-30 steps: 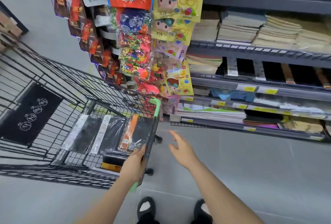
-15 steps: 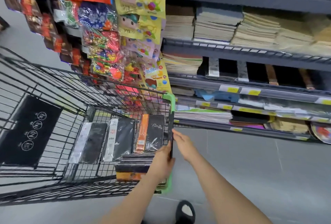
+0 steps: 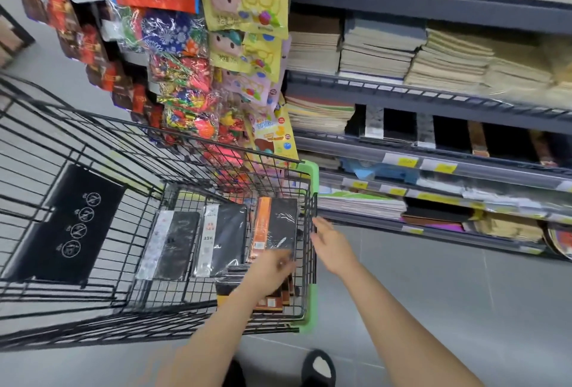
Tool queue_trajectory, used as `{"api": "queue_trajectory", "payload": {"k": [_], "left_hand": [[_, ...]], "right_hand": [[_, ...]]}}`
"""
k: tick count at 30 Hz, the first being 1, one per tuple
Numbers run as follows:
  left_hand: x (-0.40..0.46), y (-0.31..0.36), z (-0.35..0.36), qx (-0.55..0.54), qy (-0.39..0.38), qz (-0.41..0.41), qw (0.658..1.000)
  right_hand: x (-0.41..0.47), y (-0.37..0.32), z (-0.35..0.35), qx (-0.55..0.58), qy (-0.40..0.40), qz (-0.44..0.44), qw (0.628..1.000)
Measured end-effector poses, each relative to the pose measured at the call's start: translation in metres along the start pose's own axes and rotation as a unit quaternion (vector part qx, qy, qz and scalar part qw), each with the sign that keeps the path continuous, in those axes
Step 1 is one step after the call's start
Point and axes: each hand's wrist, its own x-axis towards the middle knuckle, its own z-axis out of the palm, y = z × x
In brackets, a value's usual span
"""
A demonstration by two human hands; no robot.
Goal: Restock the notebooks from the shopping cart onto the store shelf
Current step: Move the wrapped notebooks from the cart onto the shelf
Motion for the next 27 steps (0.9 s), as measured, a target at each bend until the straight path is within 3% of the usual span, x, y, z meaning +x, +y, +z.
{"api": "queue_trajectory", "payload": {"k": [3,7,10,17,20,24,27], "left_hand": [[-0.004,-0.057,-0.064,-0.022,0.048,-0.078,0.996],[-0.004,-0.146,-0.137,-0.037,0.106,-0.142,0.983],[0.006,-0.204,-0.165,-0.037,0.090,-0.157,0.983],[0.054,-0.337,-0.164,0.091,0.075,-0.229,0.966],[0.074,-0.378,-0.145,0.098,0.072,-0.268,0.956],[0.079,-0.388,-0.127,0.066,0.109,-0.282,0.951],[0.080,-0.380,-0.131,0.046,0.151,-0.340,0.927]], "right_hand": [[0.001,-0.032,0.023,-0.012,0.069,-0.069,0.995],[0.021,-0.080,0.083,-0.006,0.035,-0.104,0.994],[0.046,-0.100,0.134,0.011,0.007,-0.077,0.997],[0.101,-0.097,0.241,0.005,-0.035,-0.004,0.999],[0.117,-0.085,0.263,-0.019,-0.039,0.019,0.999],[0.126,-0.076,0.276,-0.031,-0.037,0.025,0.999],[0.127,-0.074,0.278,-0.025,-0.032,0.026,0.999]]}}
